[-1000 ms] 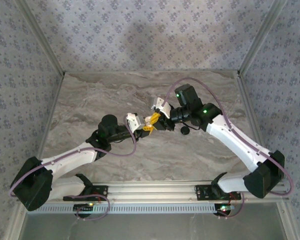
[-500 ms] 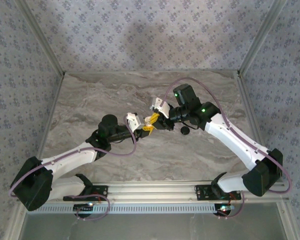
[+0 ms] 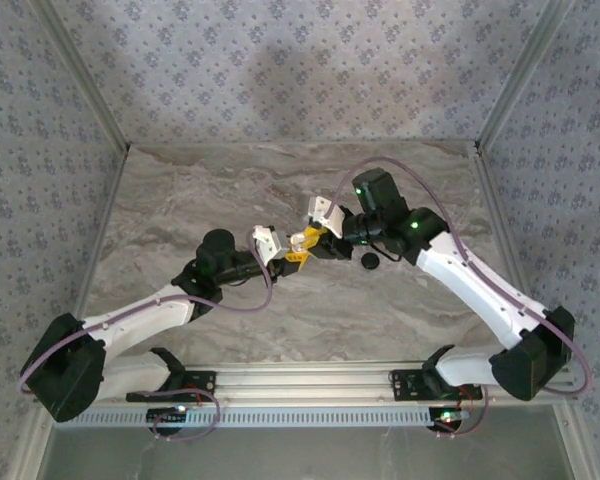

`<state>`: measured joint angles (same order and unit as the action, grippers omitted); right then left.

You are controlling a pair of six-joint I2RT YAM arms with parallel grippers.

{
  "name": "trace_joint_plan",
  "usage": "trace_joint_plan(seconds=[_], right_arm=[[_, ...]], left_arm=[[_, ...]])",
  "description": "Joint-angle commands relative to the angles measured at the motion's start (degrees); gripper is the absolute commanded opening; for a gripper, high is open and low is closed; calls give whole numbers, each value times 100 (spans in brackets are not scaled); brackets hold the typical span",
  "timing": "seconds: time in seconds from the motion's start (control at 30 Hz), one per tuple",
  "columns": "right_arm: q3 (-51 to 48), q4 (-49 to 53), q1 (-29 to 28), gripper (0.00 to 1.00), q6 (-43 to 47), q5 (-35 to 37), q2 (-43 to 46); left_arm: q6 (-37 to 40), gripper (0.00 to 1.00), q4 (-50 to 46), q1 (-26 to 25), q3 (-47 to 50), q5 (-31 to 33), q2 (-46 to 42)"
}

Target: Insert wireless bluetooth earbuds into charging case

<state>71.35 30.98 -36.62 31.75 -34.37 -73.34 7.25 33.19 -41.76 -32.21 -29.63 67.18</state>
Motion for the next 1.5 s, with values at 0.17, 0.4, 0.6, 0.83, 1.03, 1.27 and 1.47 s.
trace_joint_plan(seconds=[0.17,0.4,0.6,0.83,1.03,1.27,1.47], right_arm=[[-219,-76,319,61,371,-396,566],[109,509,417,77,384,-544,77],[281,727,424,79,420,-1100,-293],[309,1084,428,77,531,-1461,-410],[38,1159,471,71,649,-1573,60],[-657,623,675,65,349,-1652,771],[-1189,-866,1095,65,-1840,-777,897]], left_arm=[[92,11,232,-29,-161,-323,-172],[189,11,202,-31,-187,-491,-189],[277,11,103,-29,-242,-483,-212],[287,11,58,-28,-277,-405,-210],[199,11,79,-33,-269,-177,-153],[-27,11,-49,-26,-327,-41,-52],[-801,11,-1061,-20,-837,451,168]])
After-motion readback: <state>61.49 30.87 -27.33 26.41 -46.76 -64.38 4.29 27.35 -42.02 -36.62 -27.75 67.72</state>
